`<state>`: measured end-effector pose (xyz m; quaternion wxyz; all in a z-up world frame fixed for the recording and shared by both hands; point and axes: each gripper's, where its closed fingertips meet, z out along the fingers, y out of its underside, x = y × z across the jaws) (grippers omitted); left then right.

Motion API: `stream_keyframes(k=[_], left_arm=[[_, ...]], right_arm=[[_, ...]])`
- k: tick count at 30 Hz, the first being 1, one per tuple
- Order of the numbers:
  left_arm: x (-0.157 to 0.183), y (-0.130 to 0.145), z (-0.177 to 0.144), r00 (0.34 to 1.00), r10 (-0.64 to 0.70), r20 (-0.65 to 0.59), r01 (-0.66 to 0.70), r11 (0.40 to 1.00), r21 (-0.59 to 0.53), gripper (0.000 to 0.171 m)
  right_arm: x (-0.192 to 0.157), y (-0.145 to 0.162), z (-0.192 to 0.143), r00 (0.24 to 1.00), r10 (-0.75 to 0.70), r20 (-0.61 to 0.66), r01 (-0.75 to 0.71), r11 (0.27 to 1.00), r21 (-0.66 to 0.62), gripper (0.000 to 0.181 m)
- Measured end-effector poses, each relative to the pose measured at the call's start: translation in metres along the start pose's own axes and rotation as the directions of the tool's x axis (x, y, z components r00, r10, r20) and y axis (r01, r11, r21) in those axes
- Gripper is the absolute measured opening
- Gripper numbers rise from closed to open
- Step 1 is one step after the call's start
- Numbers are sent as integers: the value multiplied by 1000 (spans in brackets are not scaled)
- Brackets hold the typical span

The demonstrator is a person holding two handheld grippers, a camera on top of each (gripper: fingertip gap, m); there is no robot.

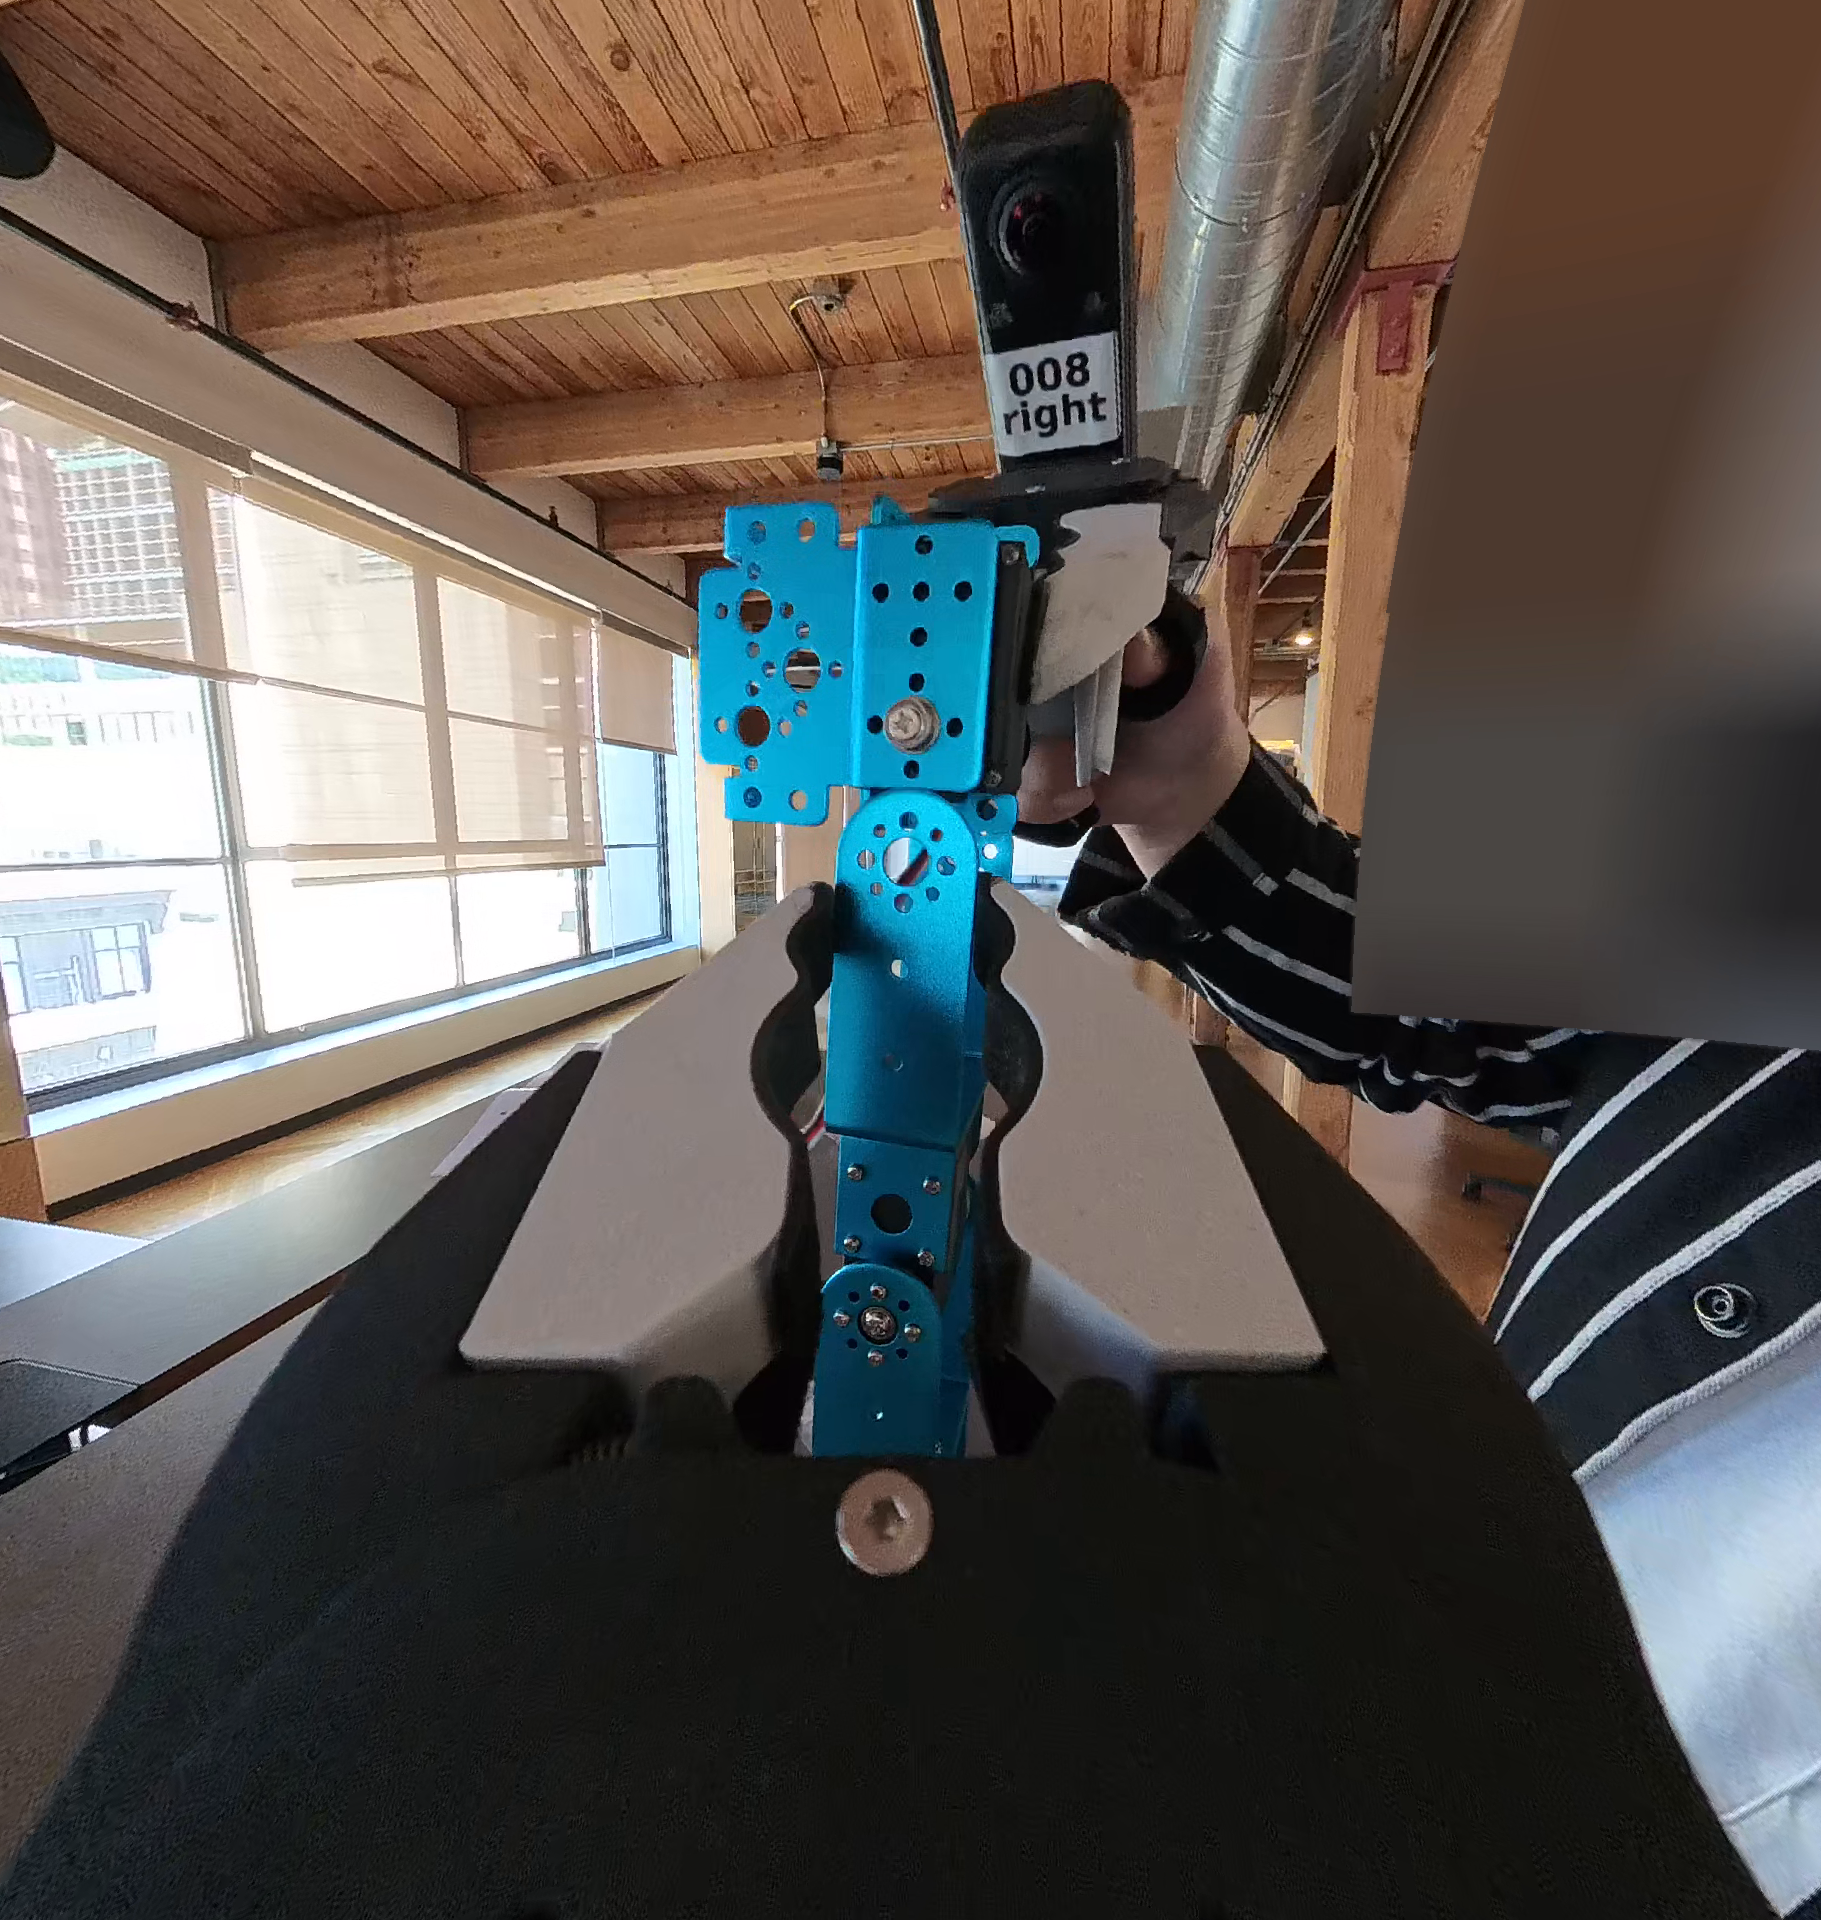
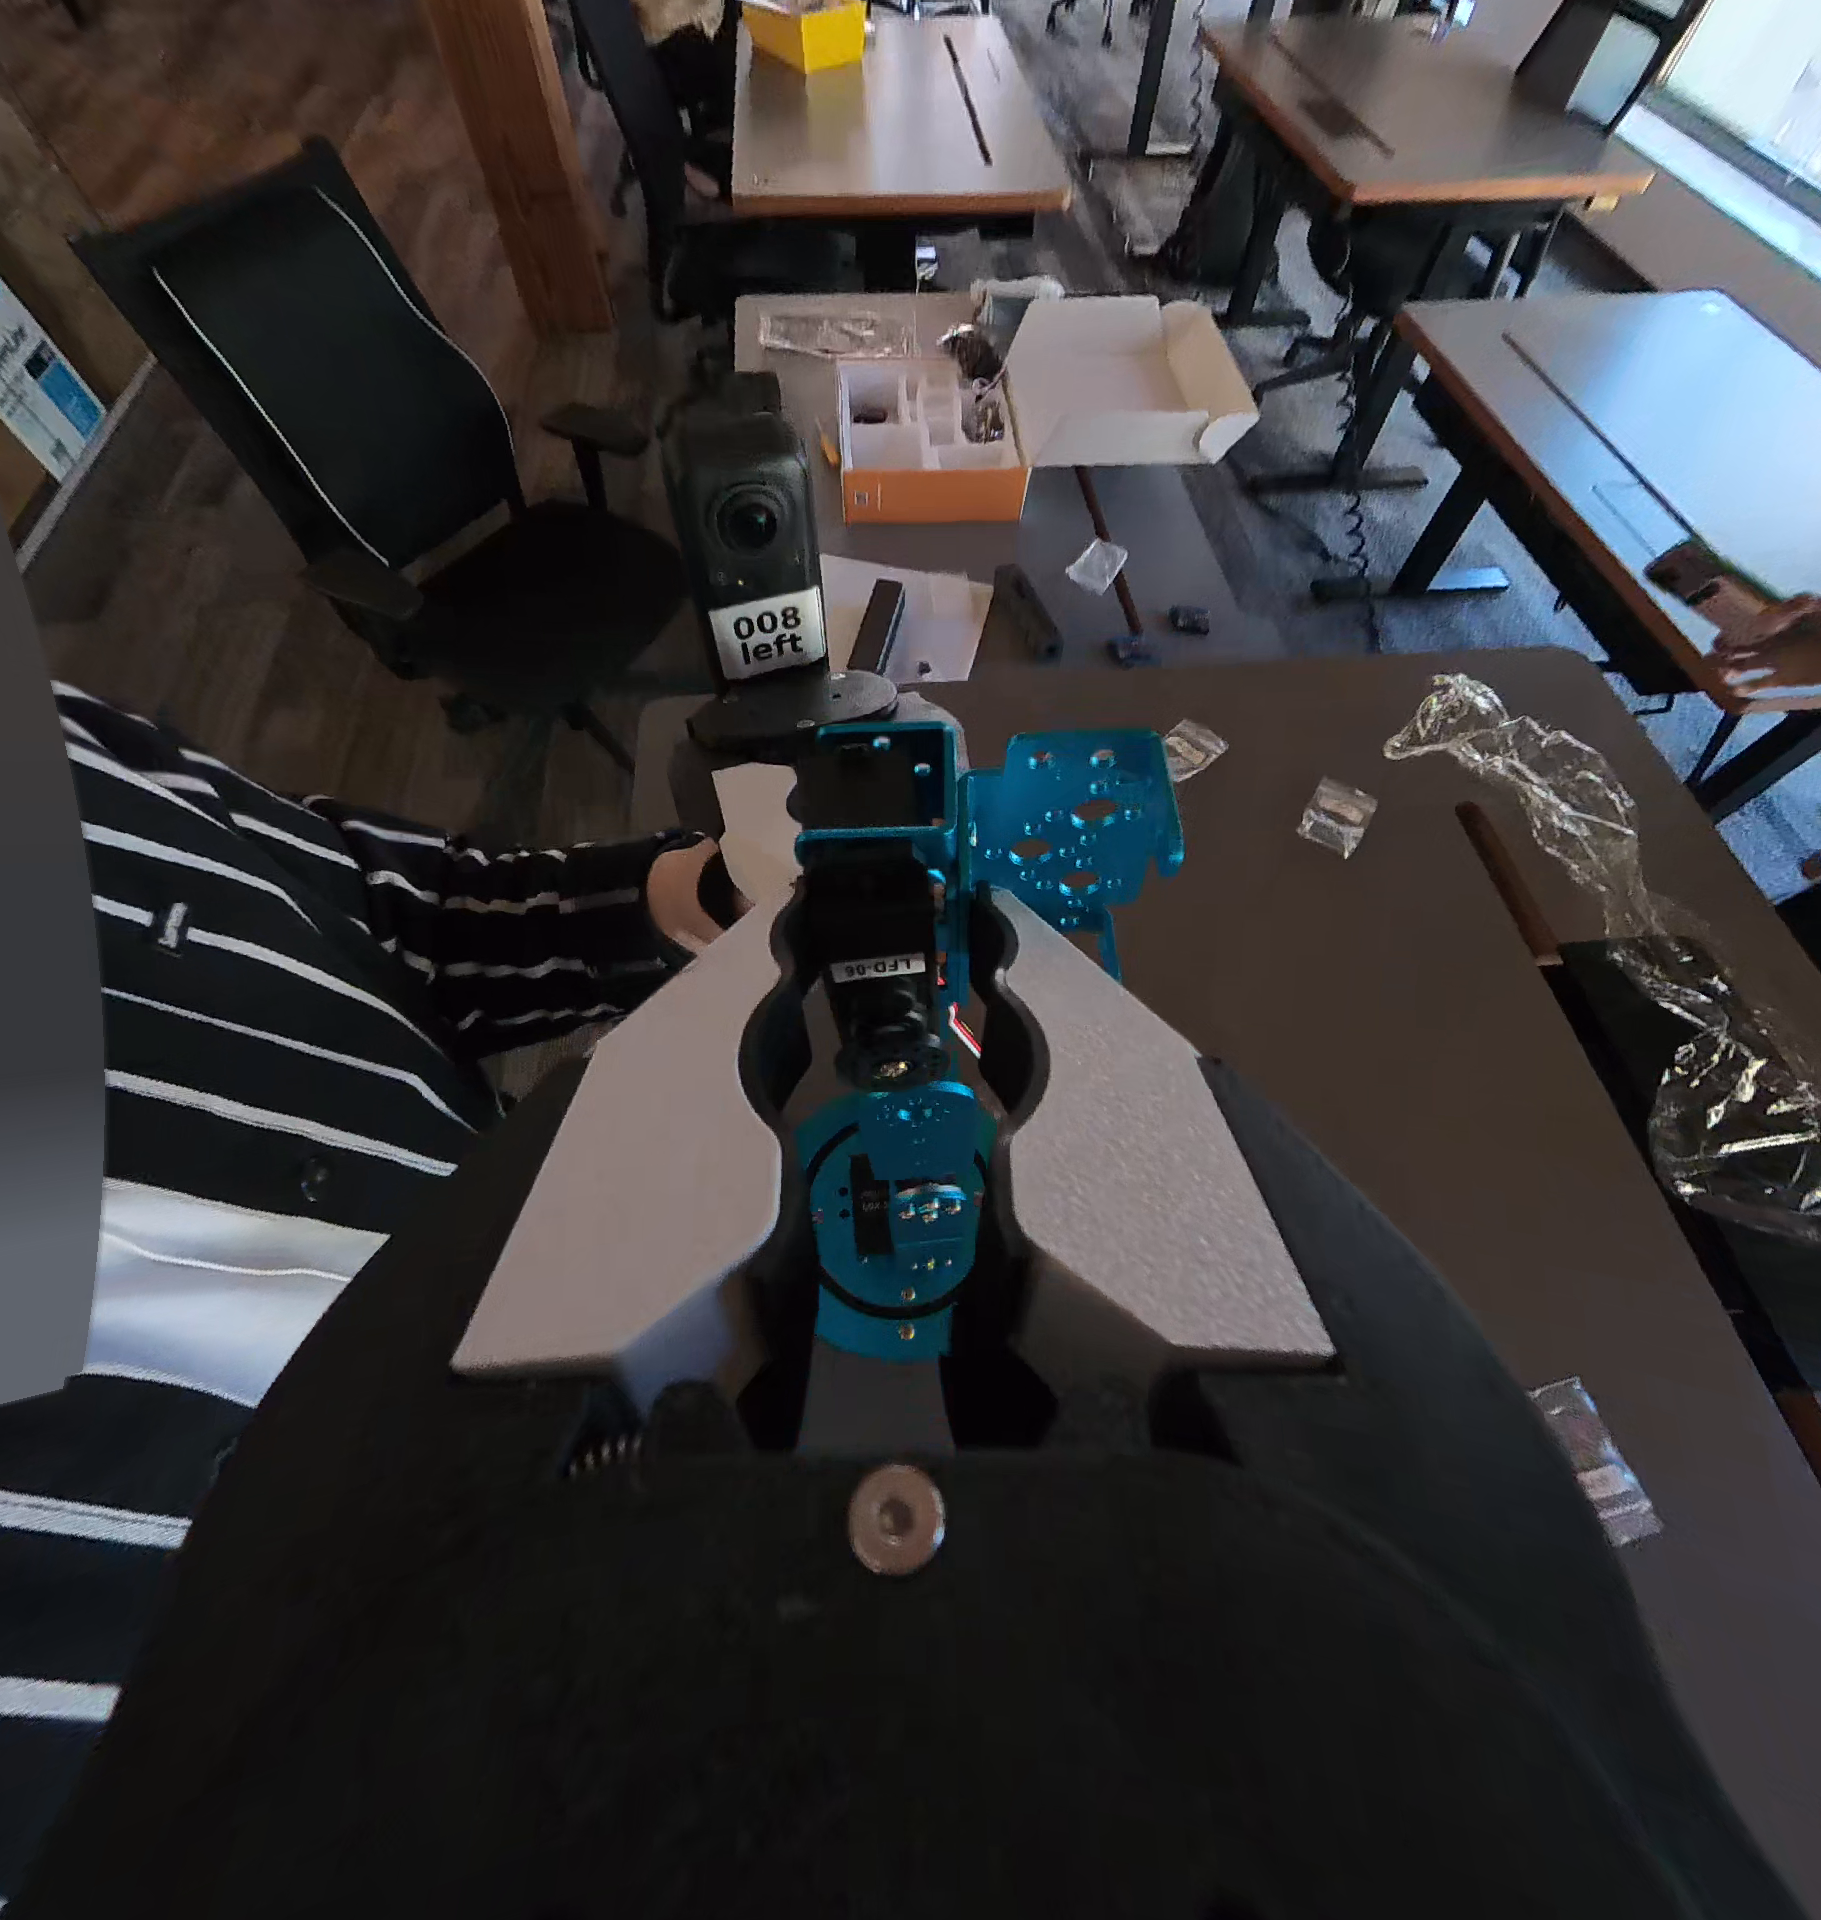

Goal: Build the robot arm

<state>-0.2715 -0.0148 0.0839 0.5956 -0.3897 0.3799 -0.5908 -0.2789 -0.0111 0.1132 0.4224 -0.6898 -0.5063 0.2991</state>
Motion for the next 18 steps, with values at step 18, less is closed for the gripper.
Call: stream_keyframes(k=[18], left_arm=[[0,-1,-2,999,-47,-19,48,999,14,25]], right_arm=[[1,13,4,999,48,-17,-50,975,-215,27]])
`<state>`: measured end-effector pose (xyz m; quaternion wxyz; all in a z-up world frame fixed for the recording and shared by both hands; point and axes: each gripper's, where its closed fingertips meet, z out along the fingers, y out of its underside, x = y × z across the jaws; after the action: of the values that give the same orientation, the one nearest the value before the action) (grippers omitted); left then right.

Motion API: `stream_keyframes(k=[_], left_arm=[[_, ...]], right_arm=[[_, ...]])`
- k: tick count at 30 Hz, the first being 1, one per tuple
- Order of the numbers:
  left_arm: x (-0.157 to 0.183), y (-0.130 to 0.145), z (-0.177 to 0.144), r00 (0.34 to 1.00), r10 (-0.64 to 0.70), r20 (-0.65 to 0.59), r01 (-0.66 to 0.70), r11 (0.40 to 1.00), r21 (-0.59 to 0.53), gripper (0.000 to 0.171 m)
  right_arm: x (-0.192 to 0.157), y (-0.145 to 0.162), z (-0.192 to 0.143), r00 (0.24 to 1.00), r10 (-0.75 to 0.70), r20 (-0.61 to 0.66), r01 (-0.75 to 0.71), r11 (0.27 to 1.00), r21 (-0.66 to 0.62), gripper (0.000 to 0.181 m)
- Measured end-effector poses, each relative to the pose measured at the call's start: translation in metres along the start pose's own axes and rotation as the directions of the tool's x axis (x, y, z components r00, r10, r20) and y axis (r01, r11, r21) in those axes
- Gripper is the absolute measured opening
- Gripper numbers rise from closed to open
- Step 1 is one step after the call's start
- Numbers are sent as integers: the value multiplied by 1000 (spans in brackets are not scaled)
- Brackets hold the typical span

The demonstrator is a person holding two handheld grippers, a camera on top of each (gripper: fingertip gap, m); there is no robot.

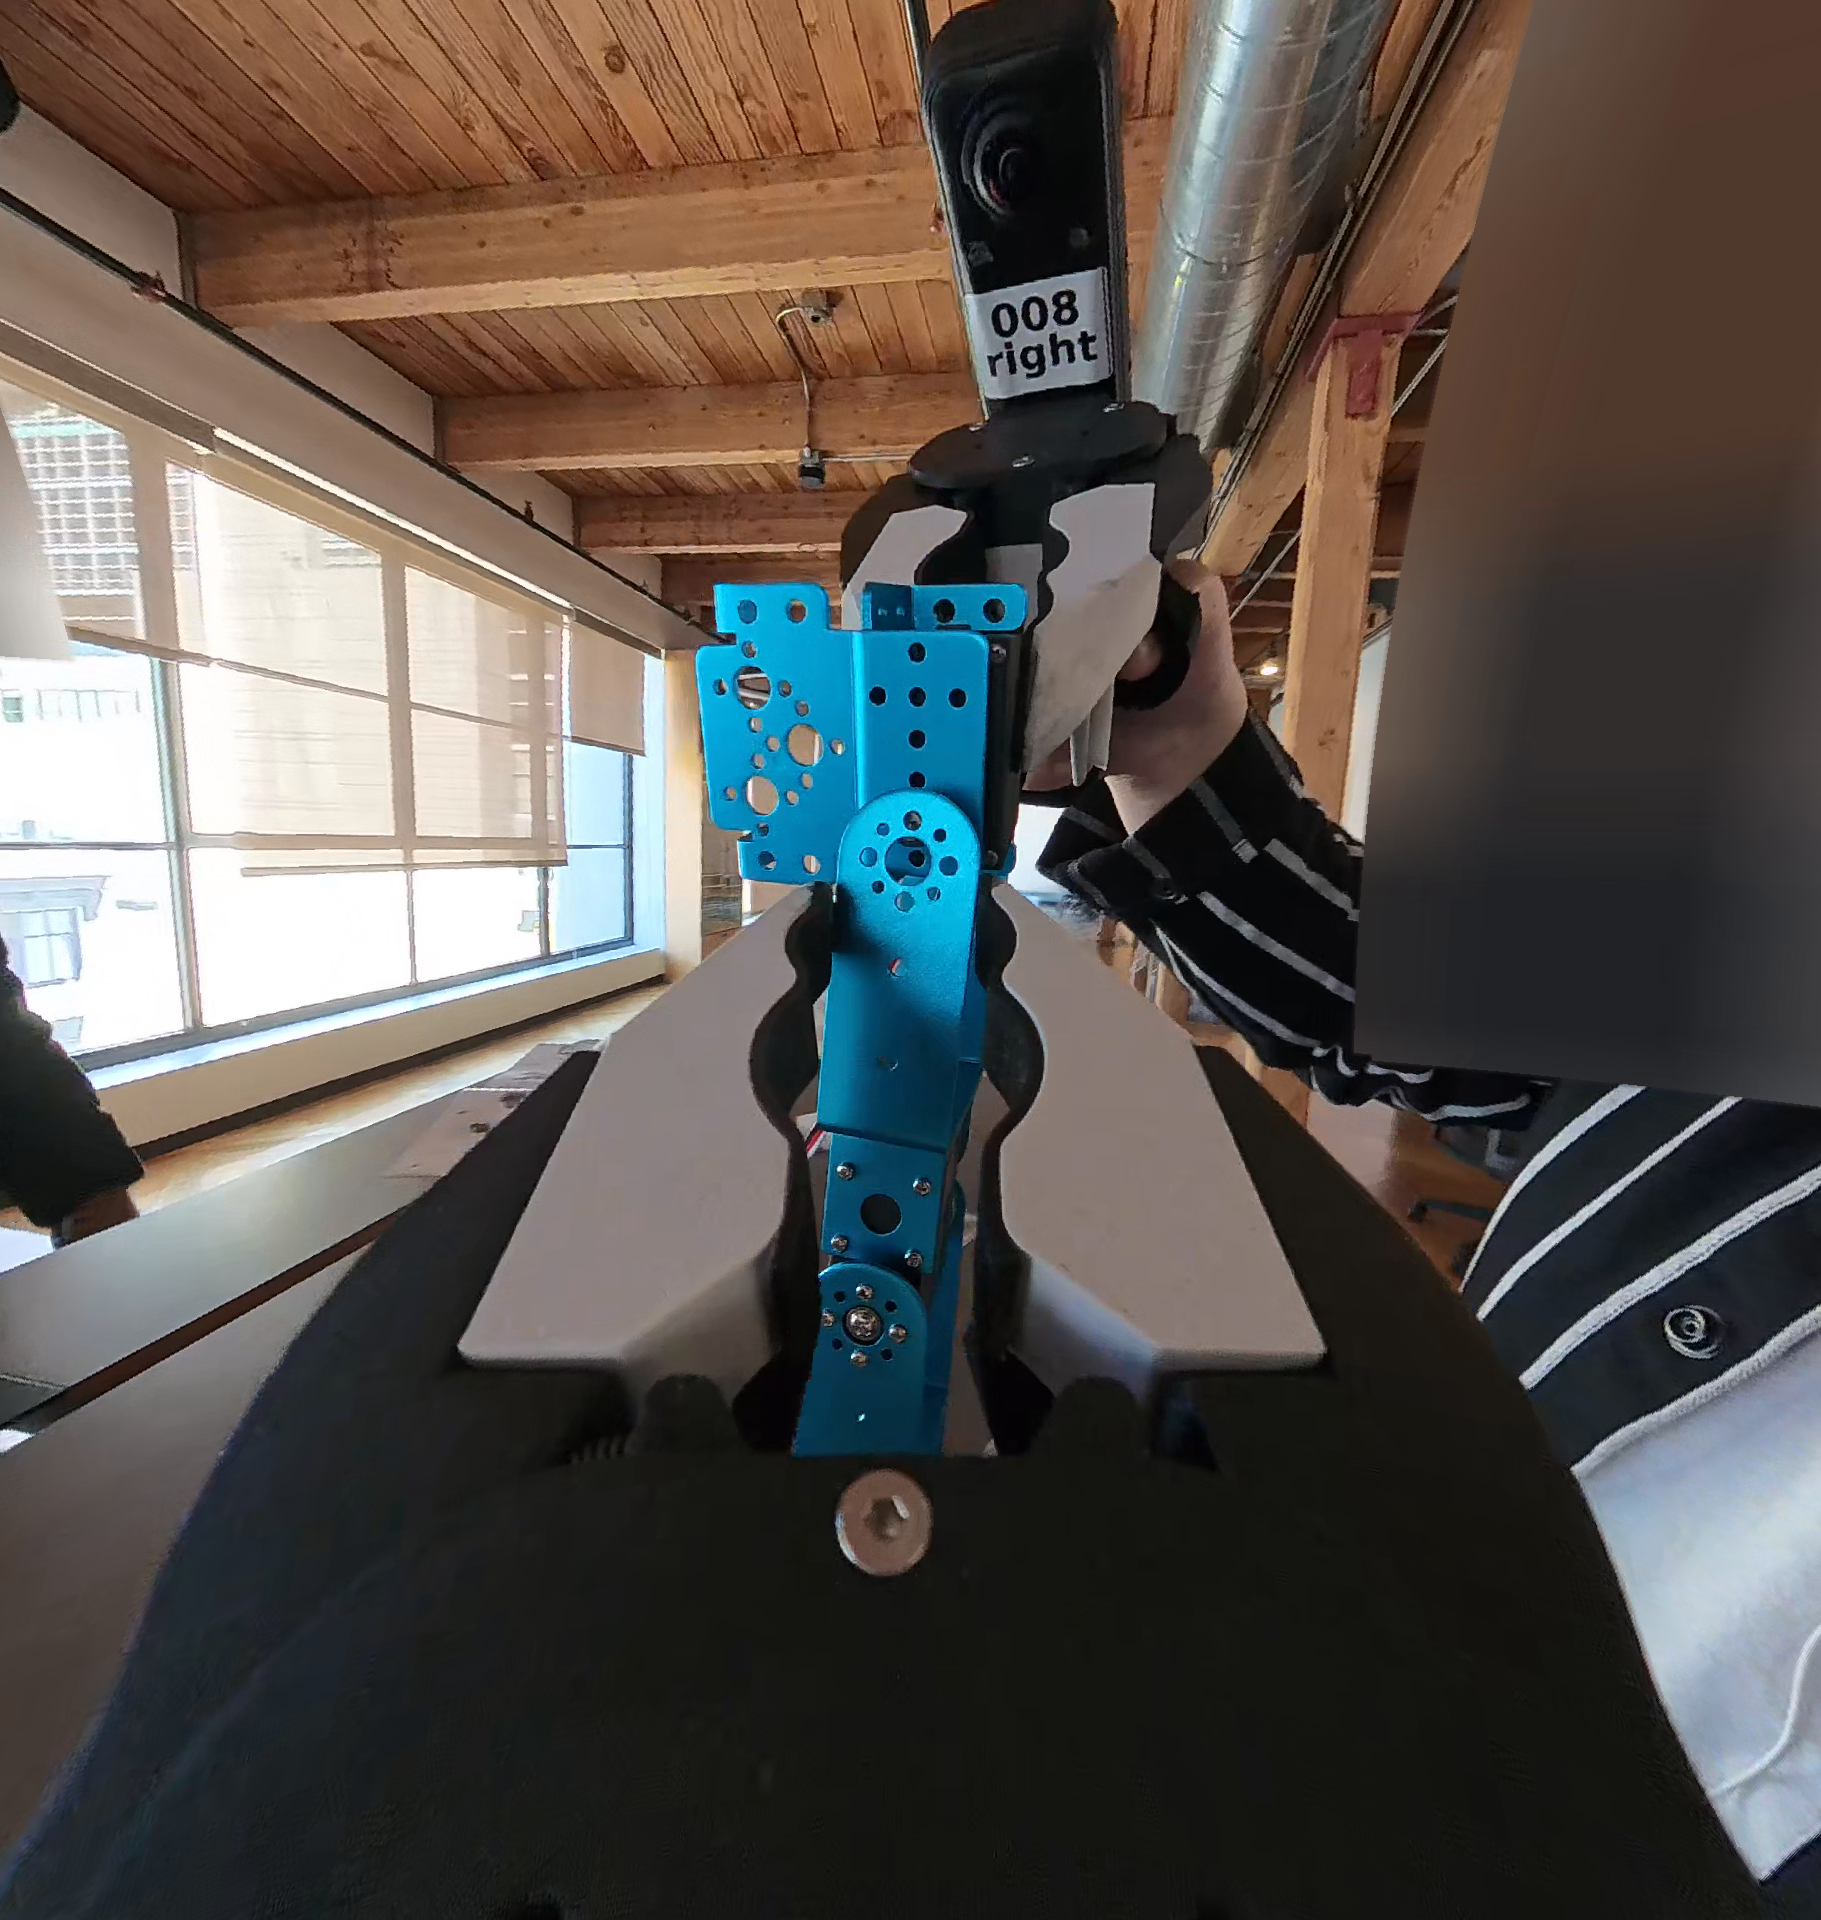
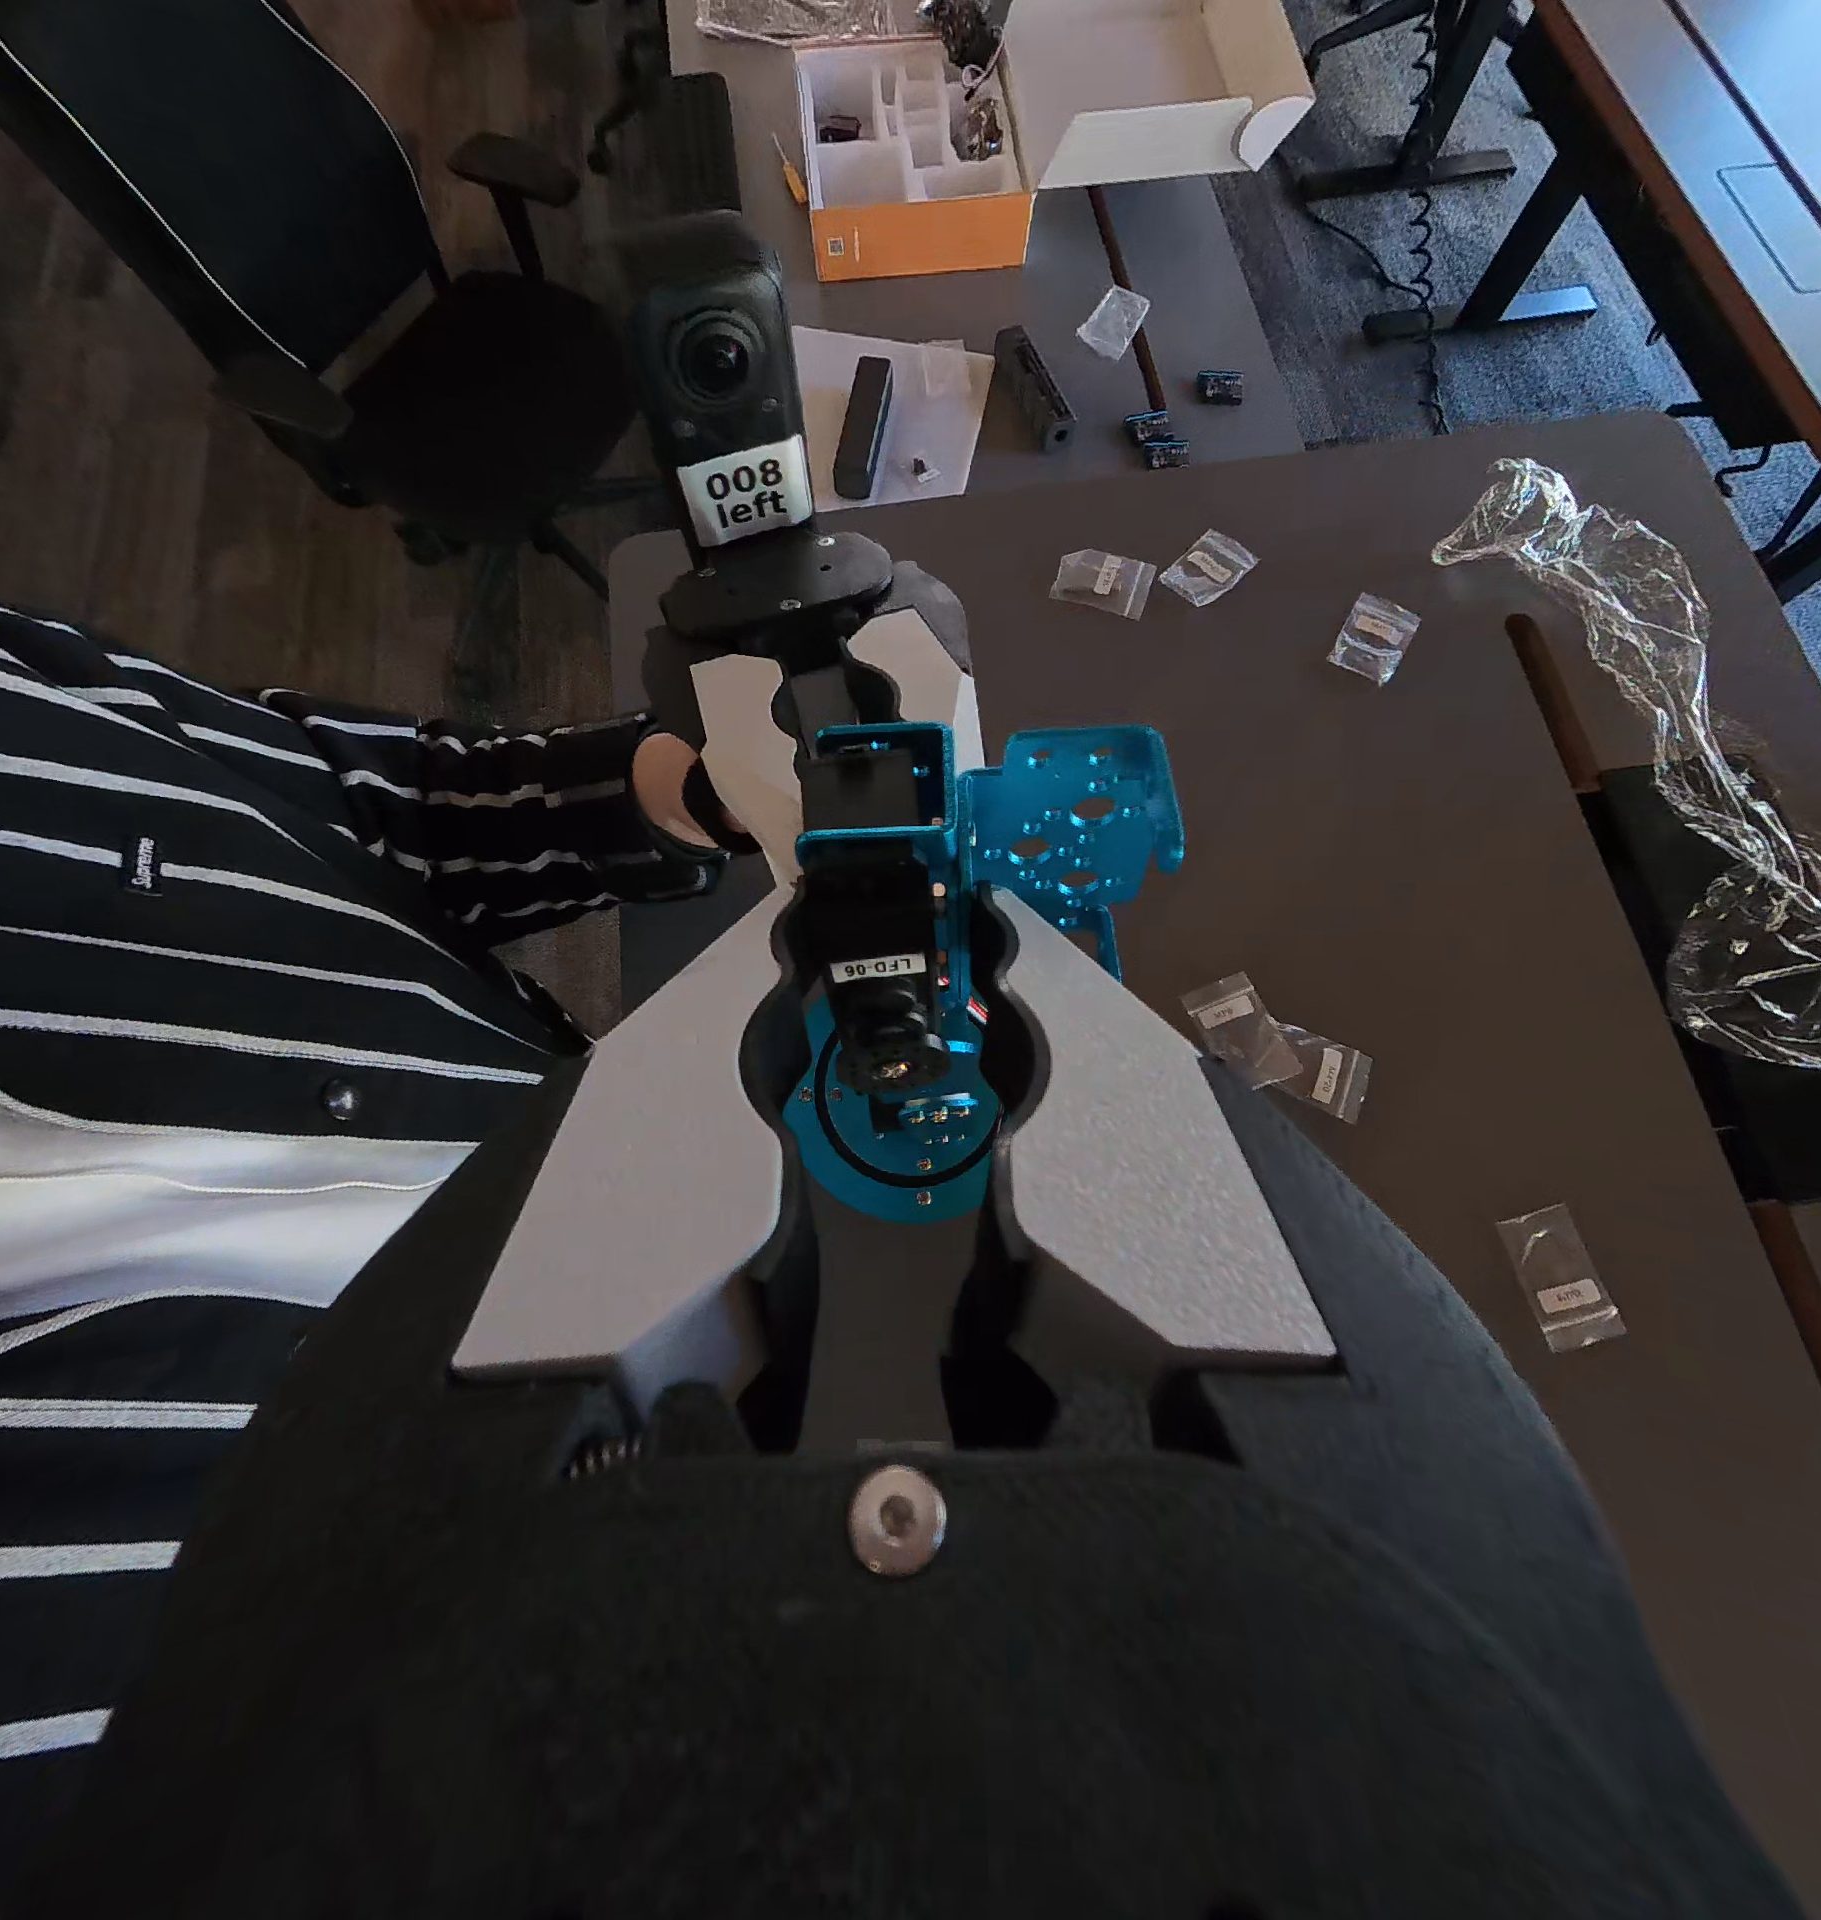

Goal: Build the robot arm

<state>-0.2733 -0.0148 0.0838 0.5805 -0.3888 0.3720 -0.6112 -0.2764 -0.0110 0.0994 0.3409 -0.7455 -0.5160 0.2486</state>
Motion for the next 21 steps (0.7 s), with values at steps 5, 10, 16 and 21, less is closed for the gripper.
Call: stream_keyframes(k=[5,10,16,21], left_arm=[[-1,0,-1,999,-50,-22,50,998,25,27],[-4,-4,-3,992,-114,-57,118,990,78,42],[-2,-13,-6,994,-65,-89,72,994,78,57],[0,-6,11,997,26,-76,-29,999,-29,57]], right_arm=[[0,0,1,1000,-10,-8,10,1000,-28,27],[0,0,2,999,-45,-19,44,997,-68,27],[-1,1,7,995,-93,-29,90,990,-106,27],[-3,0,7,997,-73,4,73,995,-61,28]])
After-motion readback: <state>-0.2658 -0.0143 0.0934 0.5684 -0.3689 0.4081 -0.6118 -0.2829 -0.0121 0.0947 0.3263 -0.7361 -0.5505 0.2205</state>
